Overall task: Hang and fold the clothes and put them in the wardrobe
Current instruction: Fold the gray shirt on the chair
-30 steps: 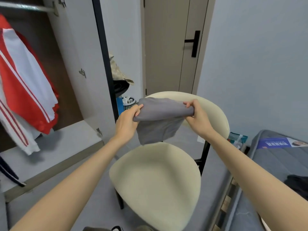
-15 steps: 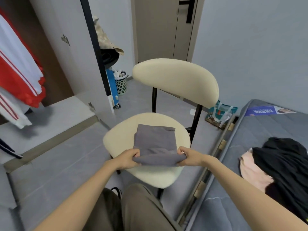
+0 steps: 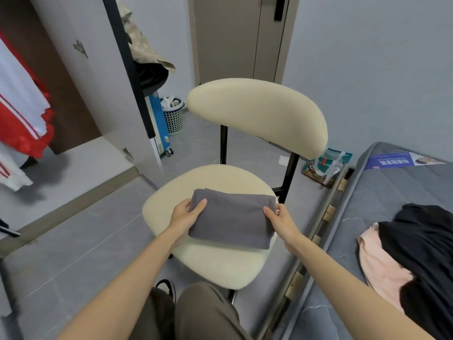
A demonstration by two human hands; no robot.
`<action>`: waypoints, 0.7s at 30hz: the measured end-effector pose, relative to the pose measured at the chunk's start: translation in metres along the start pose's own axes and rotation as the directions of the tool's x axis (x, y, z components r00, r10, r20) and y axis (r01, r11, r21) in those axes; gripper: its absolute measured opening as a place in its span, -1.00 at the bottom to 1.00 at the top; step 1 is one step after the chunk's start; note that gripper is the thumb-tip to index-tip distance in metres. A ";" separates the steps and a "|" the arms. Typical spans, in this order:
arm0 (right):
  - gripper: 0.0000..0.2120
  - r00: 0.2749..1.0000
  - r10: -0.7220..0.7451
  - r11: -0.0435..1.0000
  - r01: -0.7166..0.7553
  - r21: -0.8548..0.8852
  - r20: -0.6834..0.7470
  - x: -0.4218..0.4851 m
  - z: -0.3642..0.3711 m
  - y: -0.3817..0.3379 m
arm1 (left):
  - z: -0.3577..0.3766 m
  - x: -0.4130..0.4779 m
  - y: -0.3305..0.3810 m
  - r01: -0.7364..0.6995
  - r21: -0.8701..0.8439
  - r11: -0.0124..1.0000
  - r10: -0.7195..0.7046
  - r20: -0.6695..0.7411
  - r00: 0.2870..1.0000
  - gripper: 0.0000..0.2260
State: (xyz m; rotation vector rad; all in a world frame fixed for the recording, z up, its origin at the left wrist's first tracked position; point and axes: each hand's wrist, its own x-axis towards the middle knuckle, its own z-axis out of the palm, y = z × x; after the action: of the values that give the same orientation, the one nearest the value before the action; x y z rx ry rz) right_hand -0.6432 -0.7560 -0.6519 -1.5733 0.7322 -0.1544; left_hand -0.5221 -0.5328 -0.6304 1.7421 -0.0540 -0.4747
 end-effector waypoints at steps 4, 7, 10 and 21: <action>-0.84 0.996 0.035 0.993 -0.026 0.112 -0.080 0.024 0.015 0.001 | 0.009 0.026 -0.003 0.096 -0.004 0.995 -0.095 0.123 0.988 -0.77; -0.79 0.990 0.066 0.996 -0.059 0.062 -0.126 0.043 0.023 0.006 | 0.010 0.047 -0.015 0.030 0.109 0.994 -0.047 0.156 0.987 -0.72; -0.71 0.967 0.058 0.994 -0.079 -0.076 -0.249 0.052 0.034 0.012 | 0.018 0.067 -0.023 -0.060 0.282 0.958 0.026 0.124 0.992 -0.70; -0.50 0.922 -0.193 0.900 0.031 -0.435 -0.334 0.061 0.053 0.056 | 0.048 0.100 -0.051 -0.001 0.632 0.775 0.162 -0.196 0.967 -0.70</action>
State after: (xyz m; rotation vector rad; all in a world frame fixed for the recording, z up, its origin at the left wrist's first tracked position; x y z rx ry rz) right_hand -0.5884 -0.7411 -0.7319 -2.0368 1.0181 -0.4120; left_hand -0.4588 -0.5941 -0.7143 2.4423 -0.1277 -0.1735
